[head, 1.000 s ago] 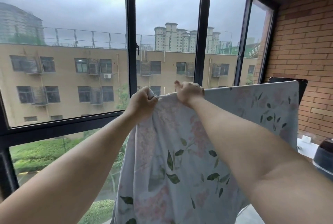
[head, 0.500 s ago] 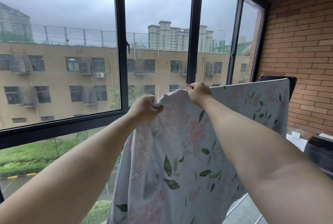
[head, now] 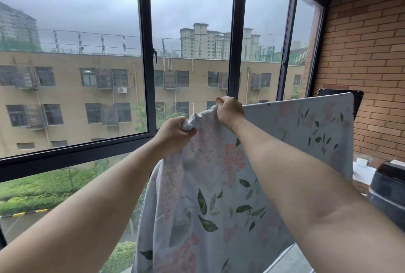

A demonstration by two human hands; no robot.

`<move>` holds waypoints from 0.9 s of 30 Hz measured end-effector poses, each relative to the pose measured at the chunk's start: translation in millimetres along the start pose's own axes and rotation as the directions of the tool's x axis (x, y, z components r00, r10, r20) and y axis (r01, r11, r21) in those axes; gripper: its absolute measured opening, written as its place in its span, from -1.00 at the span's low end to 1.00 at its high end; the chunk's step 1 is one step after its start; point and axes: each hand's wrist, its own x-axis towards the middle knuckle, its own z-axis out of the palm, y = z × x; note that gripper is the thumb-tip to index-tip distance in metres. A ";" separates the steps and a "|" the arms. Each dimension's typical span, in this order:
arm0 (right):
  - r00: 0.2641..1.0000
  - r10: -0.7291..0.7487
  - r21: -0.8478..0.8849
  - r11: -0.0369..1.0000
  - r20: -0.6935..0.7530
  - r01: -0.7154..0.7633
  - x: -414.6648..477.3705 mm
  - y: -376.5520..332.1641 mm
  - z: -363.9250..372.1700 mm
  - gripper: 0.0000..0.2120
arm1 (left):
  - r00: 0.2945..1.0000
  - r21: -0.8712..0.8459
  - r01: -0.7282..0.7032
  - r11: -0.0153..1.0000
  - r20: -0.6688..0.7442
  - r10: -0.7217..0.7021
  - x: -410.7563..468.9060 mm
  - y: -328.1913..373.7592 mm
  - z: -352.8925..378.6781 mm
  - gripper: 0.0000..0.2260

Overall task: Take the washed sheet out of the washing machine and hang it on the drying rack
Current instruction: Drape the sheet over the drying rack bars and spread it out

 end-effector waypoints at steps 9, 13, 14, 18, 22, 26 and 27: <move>0.999 -0.041 0.023 0.999 -0.005 0.041 -4.0 -6.8 6.4 -0.66 | 1.000 -0.013 -0.018 1.000 -0.019 0.018 1.2 -0.2 5.3 -0.69; 0.998 -0.061 -0.019 0.998 -0.023 0.060 -3.9 -4.4 11.2 -0.65 | 1.000 -0.044 -0.014 0.999 -0.016 0.014 0.8 -1.4 11.8 -0.71; 0.998 -0.061 -0.026 0.998 -0.022 0.060 -3.1 -2.8 11.6 -0.64 | 1.000 -0.053 -0.015 0.998 -0.008 0.014 -0.2 -2.1 12.5 -0.72; 0.999 -0.050 -0.101 0.994 0.006 0.050 -1.4 0.3 13.3 -0.61 | 1.000 -0.107 -0.017 0.994 -0.018 0.015 -6.4 -4.3 14.6 -0.68; 0.999 -0.037 -0.203 0.978 0.039 0.044 -5.5 -0.8 10.0 -0.54 | 0.994 -0.212 0.046 0.976 -0.088 -0.066 -9.5 -14.9 -7.4 -0.61; 0.995 -0.080 -0.260 0.961 0.058 0.093 -10.0 -1.4 8.8 -0.52 | 0.989 -0.284 0.038 0.958 -0.123 -0.076 -17.9 -30.0 -38.1 -0.57; 0.995 -0.093 -0.269 0.958 0.047 0.102 -11.4 -2.7 11.2 -0.52 | 0.990 -0.273 0.026 0.962 -0.124 -0.062 -20.7 -29.7 -41.7 -0.57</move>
